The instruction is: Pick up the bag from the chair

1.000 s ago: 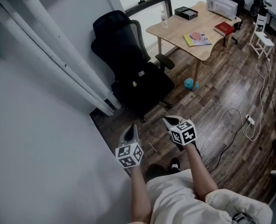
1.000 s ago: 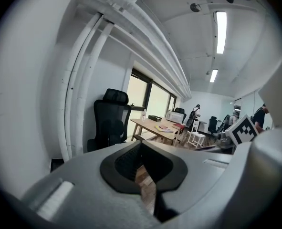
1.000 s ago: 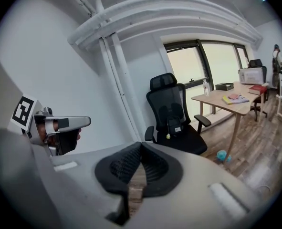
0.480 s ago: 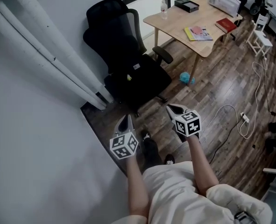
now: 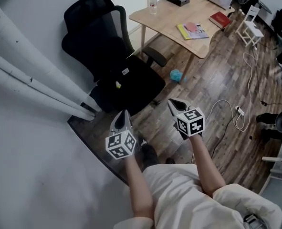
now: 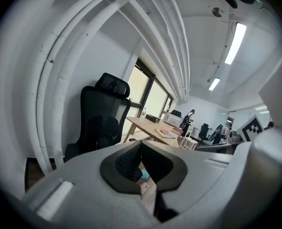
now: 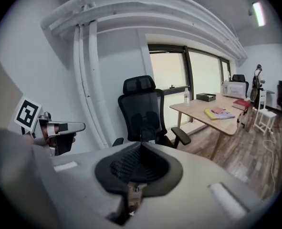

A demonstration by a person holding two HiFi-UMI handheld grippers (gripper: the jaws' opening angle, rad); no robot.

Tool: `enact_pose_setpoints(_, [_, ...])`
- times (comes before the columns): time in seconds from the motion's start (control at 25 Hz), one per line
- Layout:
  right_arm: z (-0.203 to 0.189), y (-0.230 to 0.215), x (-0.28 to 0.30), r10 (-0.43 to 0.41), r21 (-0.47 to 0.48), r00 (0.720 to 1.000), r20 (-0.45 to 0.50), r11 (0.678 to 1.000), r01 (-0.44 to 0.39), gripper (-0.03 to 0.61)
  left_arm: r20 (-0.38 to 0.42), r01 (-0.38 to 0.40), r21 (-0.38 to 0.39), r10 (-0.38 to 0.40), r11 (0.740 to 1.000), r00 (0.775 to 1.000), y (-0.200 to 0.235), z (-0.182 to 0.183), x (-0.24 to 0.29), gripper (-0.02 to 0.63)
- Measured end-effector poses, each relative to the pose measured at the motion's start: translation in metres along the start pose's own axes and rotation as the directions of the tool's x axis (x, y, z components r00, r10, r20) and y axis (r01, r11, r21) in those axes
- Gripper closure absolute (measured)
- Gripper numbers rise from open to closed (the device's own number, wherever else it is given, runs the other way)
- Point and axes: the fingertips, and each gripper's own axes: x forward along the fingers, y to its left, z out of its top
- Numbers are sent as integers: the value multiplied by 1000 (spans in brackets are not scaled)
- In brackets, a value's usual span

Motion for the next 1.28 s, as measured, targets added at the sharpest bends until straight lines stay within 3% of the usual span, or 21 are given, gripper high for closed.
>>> enact_pose_setpoints(0.2, [32,-6,55,-32,17,999,15,999,32,578,-4,58,-8,-58,998,998,42,29,57,607])
enact_pose_setpoints(0.44, [35,4,99,-97,-92,995,-20,991,95,578,9,71,-71,-70,995,997,99,40,95,607])
enact_pose_setpoints(0.68, [45,-20,124,-171,3,985,4,985,171,578,-55,88,17,-86,996,995,108,38,125,607])
enact_pose_setpoints(0.92, [59,-26,152,-75,37,997,14,997,74,578,-35,43,6,-43,999,998,118,53,147,607])
enact_pose_setpoints(1.08, [69,-41,183,3,4,1000,-22,1000,-3,578,-34,-9,6,9,1000,999,121,55,172,607])
enact_pose_setpoints(1.28, [108,-77,224,69,-9,998,0,998,-69,578,-39,-74,-19,73,997,997,115,72,216,607])
